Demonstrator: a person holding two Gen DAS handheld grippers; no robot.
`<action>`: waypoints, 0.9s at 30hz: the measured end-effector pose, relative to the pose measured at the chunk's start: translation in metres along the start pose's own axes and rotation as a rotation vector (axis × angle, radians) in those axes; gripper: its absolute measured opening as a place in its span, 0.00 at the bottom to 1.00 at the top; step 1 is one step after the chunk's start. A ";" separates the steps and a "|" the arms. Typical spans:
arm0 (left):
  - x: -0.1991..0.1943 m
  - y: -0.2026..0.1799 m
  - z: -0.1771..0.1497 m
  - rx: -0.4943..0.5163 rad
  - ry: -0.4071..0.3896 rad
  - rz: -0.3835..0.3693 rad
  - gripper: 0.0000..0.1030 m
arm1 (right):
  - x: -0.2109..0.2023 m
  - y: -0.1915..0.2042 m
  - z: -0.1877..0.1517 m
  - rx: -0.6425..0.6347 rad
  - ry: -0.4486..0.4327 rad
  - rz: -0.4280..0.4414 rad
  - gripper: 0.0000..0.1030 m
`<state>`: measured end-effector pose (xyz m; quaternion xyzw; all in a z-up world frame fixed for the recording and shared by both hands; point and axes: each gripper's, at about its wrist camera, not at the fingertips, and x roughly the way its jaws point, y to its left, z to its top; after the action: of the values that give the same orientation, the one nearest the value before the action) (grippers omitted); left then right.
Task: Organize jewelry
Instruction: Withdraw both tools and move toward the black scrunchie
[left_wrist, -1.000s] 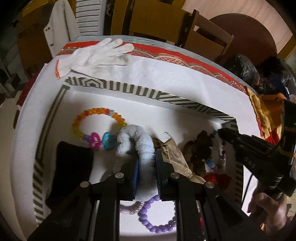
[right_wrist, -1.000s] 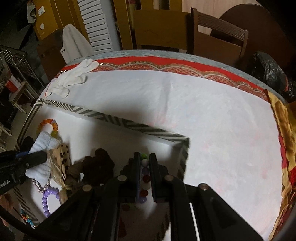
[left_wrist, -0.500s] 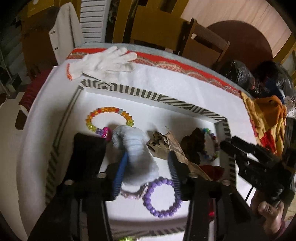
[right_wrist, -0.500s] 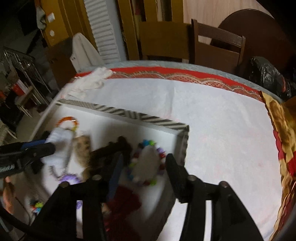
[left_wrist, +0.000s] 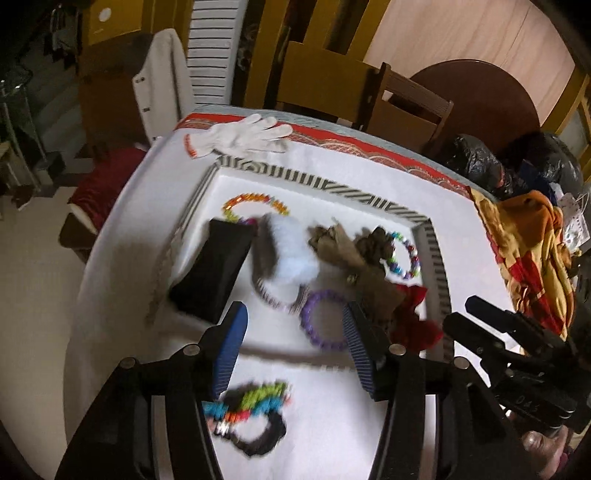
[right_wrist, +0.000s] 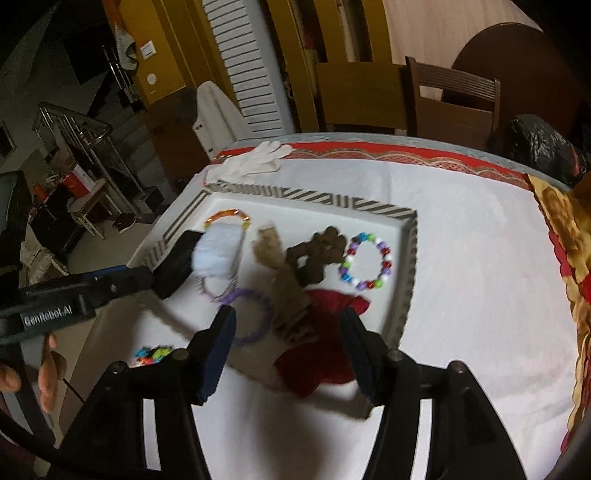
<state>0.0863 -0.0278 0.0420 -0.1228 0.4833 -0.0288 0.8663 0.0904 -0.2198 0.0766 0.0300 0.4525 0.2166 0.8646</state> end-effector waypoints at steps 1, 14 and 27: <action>-0.003 0.001 -0.004 0.003 -0.005 0.007 0.59 | -0.003 0.004 -0.004 0.000 -0.001 0.007 0.60; -0.058 0.002 -0.070 0.018 -0.075 0.145 0.59 | -0.031 0.055 -0.050 -0.063 0.023 0.051 0.62; -0.086 0.029 -0.116 -0.043 -0.079 0.202 0.58 | -0.044 0.075 -0.072 -0.132 0.058 0.075 0.66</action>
<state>-0.0589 -0.0064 0.0480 -0.0932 0.4593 0.0741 0.8803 -0.0150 -0.1799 0.0865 -0.0163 0.4608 0.2790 0.8424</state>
